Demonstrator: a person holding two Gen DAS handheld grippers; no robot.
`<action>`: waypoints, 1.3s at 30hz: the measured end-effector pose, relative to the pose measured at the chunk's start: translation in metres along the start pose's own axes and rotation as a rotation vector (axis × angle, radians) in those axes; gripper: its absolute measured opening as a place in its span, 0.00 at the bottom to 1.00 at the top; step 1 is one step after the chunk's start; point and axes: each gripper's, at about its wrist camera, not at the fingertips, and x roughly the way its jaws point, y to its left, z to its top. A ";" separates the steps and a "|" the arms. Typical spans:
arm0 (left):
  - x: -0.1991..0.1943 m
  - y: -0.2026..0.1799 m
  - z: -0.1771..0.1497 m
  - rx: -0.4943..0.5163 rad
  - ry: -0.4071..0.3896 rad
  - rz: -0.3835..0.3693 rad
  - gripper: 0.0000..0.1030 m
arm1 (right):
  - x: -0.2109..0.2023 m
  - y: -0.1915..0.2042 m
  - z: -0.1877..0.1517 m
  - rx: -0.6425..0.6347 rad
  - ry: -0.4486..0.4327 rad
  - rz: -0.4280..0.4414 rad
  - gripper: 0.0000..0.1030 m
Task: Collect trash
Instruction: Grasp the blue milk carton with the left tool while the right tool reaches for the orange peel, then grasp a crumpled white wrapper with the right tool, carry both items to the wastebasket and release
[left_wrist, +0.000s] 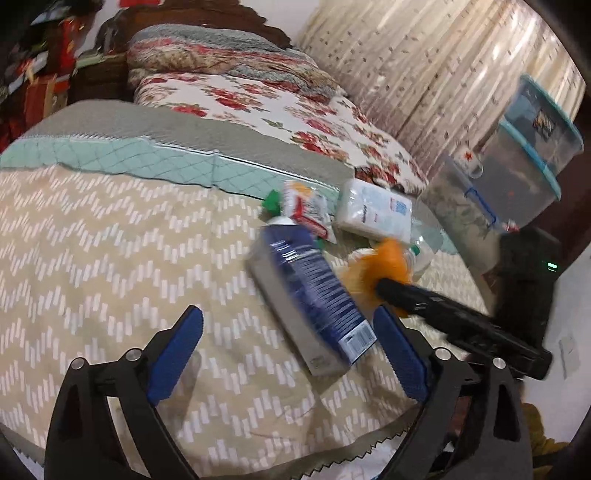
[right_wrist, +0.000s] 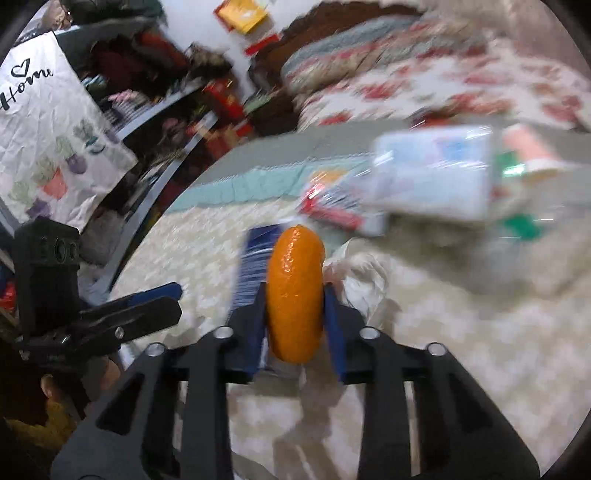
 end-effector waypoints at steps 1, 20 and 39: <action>0.006 -0.006 0.001 0.016 0.015 0.011 0.88 | -0.010 -0.005 -0.005 0.009 -0.016 -0.012 0.29; 0.034 -0.021 -0.012 -0.045 0.133 0.066 0.49 | -0.105 -0.069 -0.058 0.042 -0.212 -0.328 0.72; 0.006 -0.053 -0.005 0.072 0.086 0.014 0.52 | -0.076 -0.004 -0.029 -0.159 -0.178 -0.235 0.28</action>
